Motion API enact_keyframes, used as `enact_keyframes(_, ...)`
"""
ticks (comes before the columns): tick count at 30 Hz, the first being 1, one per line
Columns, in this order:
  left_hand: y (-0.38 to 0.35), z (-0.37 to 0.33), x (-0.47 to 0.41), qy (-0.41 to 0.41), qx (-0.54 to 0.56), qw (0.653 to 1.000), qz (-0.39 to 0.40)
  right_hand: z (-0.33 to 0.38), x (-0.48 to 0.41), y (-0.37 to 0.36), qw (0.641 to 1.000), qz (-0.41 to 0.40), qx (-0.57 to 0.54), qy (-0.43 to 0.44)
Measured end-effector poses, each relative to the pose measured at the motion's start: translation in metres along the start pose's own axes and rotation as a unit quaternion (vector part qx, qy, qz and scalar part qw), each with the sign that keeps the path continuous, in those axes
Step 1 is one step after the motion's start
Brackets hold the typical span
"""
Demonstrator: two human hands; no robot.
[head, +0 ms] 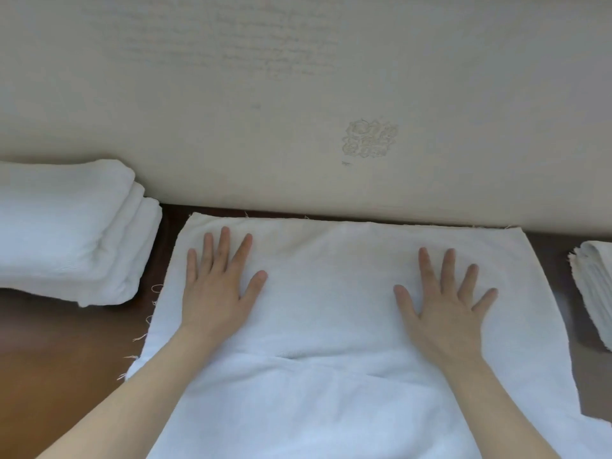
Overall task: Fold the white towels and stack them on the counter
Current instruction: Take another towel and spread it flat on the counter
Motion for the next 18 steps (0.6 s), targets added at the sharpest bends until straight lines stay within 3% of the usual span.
enact_keyframes(4,-0.006,0.000,-0.022,-0.017,-0.007,1.000,0.013,0.086,0.017,0.021,0.992,-0.064,-0.009,0.110)
enact_keyframes(8,0.000,0.019,-0.032,-0.005,0.004,1.000,0.006,0.152,0.041,0.004,0.972,-0.072,0.007,0.223)
enact_keyframes(12,0.014,0.044,-0.039,0.029,0.009,1.000,-0.003,0.145,0.050,-0.014,0.973,-0.067,0.034,0.219)
enact_keyframes(15,0.015,0.037,-0.035,0.010,0.001,1.000,-0.008,0.157,0.054,0.000,0.978,-0.066,0.006,0.199)
enact_keyframes(18,0.011,0.029,-0.032,-0.025,0.005,1.000,-0.008,0.195,0.078,0.012,0.958,-0.082,-0.018,0.275)
Point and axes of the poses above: each hand's wrist, its own x-axis away from the middle knuckle, its own y-axis out of the back of the hand, z = x × y, the point moved 5 cm from there along -x, towards the middle knuckle, and after that the axes turned 14 degrees about x, right-handed, at the moved point
